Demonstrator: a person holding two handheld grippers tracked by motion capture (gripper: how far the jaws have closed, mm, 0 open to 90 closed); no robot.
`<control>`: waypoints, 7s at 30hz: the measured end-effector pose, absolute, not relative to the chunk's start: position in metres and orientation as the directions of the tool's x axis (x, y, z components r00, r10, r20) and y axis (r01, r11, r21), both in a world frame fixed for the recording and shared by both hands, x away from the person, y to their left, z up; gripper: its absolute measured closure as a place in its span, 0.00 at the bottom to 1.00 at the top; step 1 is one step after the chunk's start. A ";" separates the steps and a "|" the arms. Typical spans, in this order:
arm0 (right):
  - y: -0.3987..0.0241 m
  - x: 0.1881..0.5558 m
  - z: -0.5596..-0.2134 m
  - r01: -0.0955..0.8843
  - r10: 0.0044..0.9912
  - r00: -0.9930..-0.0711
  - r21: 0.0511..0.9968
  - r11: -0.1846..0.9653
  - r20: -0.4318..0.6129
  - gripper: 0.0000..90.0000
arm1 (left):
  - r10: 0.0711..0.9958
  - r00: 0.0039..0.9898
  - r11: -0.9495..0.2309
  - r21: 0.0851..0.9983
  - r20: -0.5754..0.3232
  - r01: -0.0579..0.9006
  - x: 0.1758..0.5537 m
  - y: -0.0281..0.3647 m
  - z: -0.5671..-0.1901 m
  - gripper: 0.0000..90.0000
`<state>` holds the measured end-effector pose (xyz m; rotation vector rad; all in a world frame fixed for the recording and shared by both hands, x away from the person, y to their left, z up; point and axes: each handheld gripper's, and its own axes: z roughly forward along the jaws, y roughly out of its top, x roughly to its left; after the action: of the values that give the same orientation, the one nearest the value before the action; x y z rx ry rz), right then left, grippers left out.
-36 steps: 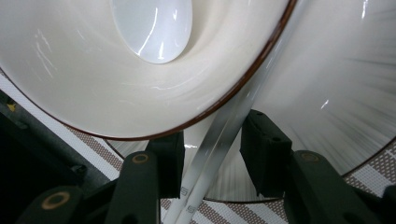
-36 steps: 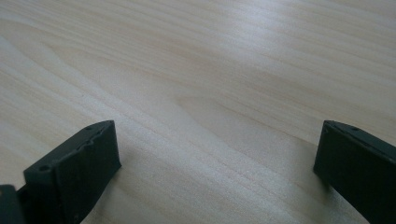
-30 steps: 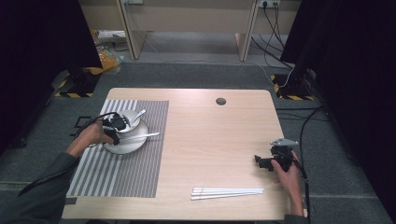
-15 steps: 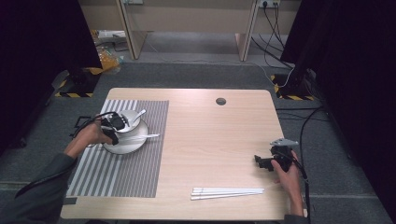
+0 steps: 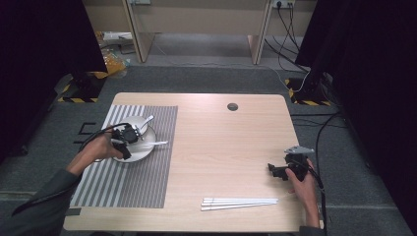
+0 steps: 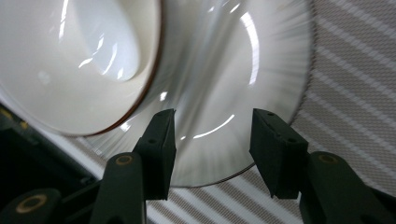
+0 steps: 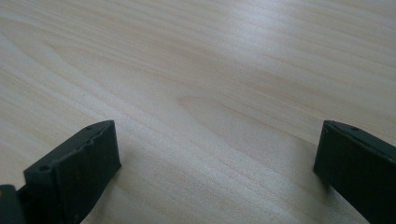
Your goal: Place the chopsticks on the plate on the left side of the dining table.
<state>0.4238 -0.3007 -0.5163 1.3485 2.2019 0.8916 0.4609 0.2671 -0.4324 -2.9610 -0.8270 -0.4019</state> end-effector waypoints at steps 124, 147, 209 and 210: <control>-0.300 0.424 -0.516 0.631 0.890 -0.456 0.701 0.332 -0.011 0.00 | 0.439 0.896 -0.863 0.306 0.063 0.402 0.452 0.126 -0.465 0.35; -0.300 0.424 -0.516 0.632 0.890 -0.455 0.700 0.332 -0.011 0.00 | 0.438 0.899 -0.840 0.367 0.026 0.399 0.419 0.135 -0.483 0.31; -0.300 0.423 -0.516 0.632 0.890 -0.456 0.700 0.332 -0.011 0.00 | 0.541 0.841 -0.554 0.745 -0.018 0.372 0.330 0.188 -0.523 0.15; -0.300 0.423 -0.516 0.632 0.890 -0.456 0.700 0.332 -0.011 0.00 | 0.540 0.842 -0.556 0.744 -0.017 0.371 0.329 0.189 -0.523 0.15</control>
<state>0.4231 -0.3000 -0.5162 1.3441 2.2093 0.8938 0.3293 0.1889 -0.5228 -3.7598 -1.1176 -0.4604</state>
